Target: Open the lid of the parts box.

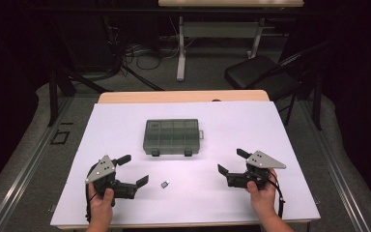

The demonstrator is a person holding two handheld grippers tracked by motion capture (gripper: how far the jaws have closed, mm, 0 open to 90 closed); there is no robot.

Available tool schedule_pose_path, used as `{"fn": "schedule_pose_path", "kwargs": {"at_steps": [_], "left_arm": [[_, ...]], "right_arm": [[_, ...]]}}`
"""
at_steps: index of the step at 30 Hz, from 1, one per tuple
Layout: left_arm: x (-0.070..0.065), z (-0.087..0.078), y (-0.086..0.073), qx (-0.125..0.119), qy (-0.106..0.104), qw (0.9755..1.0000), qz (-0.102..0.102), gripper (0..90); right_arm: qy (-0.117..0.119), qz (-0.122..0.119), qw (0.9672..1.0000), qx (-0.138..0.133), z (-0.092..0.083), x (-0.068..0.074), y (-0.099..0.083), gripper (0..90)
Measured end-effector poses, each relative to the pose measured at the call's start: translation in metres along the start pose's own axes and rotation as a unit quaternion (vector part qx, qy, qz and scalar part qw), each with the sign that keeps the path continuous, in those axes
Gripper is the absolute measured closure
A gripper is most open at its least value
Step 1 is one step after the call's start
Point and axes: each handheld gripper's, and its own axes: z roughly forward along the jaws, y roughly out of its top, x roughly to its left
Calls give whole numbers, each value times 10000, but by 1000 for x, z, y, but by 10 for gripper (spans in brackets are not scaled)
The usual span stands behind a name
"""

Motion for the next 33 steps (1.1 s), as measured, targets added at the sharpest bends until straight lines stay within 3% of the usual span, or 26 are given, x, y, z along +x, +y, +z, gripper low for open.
{"fn": "schedule_pose_path", "kwargs": {"at_steps": [4, 9, 13, 14, 17, 20, 23, 26, 28, 32, 33], "left_arm": [[0, 0, 1, 9, 99, 9999, -78, 3], [-1, 3, 0, 100, 104, 9998, -161, 3], [-2, 5, 1, 111, 159, 9992, -345, 3], [-2, 6, 3, 115, 72, 9991, -398, 3], [0, 12, 8, 215, 80, 9988, -432, 3], [2, 15, 15, 278, 102, 9987, -413, 3], [4, 15, 17, 380, 201, 9982, -413, 5], [11, 16, 19, 427, 413, 9967, -555, 20], [17, 16, 22, 407, 445, 9962, -622, 21], [25, 16, 30, 379, 565, 9966, -475, 165], [33, 18, 39, 525, 737, 9949, -436, 165]], "right_arm": [[-33, 173, 9998, 41, 4, 0, 0, 76], [-85, 39, 9998, 180, 8, 5, 2, 67], [109, 47, 9992, 384, 13, 10, 5, 0], [105, 198, 9980, 598, 19, 13, 8, 0], [183, 357, 9963, 760, 25, 12, 10, 3], [56, 305, 9955, 894, 29, 12, 13, 18], [16, 282, 9956, 889, 32, 10, 17, 72], [39, 357, 9968, 719, 38, 5, 24, 157], [-13, 280, 9967, 760, 42, 4, 27, 181], [-11, 284, 9976, 635, 47, 0, 31, 321], [-8, 242, 9975, 659, 49, -1, 32, 364]]}}
